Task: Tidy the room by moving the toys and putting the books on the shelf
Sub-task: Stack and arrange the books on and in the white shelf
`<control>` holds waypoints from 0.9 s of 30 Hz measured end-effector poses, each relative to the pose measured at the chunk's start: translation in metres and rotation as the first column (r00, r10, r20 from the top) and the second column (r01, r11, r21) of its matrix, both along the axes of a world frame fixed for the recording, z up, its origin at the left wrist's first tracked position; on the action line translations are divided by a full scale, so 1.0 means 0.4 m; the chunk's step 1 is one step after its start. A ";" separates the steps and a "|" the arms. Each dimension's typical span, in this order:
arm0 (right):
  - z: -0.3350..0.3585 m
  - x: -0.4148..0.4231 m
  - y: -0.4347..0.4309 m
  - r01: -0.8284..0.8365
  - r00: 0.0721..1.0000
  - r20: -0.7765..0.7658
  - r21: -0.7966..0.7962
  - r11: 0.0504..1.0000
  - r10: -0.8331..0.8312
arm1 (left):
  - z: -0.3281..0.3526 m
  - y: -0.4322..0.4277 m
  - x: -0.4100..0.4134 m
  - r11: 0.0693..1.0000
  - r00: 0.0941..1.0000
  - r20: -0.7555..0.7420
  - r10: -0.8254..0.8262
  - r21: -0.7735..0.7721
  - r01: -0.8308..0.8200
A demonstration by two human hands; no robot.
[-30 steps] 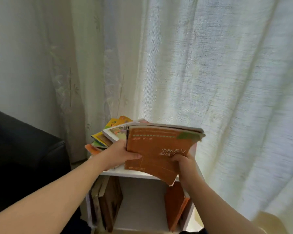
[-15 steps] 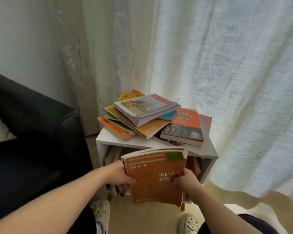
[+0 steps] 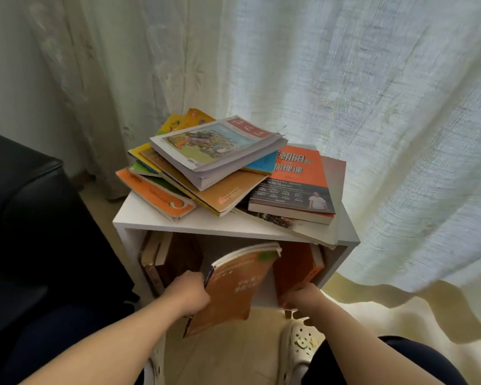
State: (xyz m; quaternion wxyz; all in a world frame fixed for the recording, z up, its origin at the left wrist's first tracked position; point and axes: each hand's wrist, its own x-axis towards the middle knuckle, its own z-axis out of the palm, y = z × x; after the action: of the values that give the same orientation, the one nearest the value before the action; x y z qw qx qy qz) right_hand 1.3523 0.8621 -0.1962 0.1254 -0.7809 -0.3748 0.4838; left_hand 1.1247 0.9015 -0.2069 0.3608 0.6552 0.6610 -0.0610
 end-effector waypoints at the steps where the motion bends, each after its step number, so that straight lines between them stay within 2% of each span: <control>1: -0.006 0.011 0.006 0.026 1.000 0.002 -0.005 1.000 -0.026 | -0.005 0.010 0.016 0.999 0.998 0.040 0.039 0.014 -0.040; 3: -0.021 0.037 0.016 0.066 0.998 -0.002 -0.024 0.998 -0.066 | -0.014 0.030 0.064 0.994 0.994 0.068 0.085 0.061 -0.089; 7: -0.031 0.060 0.022 0.045 0.998 -0.035 -0.038 0.998 -0.046 | -0.018 0.042 0.171 0.970 0.992 -0.010 0.122 0.212 -0.117; 8: -0.039 0.076 0.023 0.082 0.995 -0.057 -0.043 0.996 -0.084 | -0.026 0.046 0.207 0.967 0.992 -0.023 0.128 0.225 -0.119; 14: -0.081 0.124 0.014 0.263 0.946 -0.170 -0.087 0.961 -0.275 | -0.084 0.080 0.382 0.979 0.988 -0.018 0.152 0.140 -0.148; 19: -0.103 0.154 0.021 0.299 0.928 -0.205 -0.092 0.950 -0.312 | -0.152 0.088 0.467 0.985 0.986 0.008 0.167 0.045 -0.167; 24: -0.138 0.194 0.025 0.322 0.925 -0.174 -0.112 0.940 -0.338 | -0.176 0.090 0.503 0.997 0.998 -0.050 0.041 0.069 -0.037; 27: -0.144 0.197 0.027 0.312 0.930 -0.166 -0.115 0.943 -0.328 | -0.181 0.092 0.504 0.996 0.999 -0.028 -0.045 0.075 0.047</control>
State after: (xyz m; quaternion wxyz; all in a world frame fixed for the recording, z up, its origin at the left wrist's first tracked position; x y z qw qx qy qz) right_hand 1.4312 0.8727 -0.2540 0.2024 -0.7886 -0.2079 0.5421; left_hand 1.3263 0.9382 -0.2794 0.3257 0.6826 0.6520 -0.0527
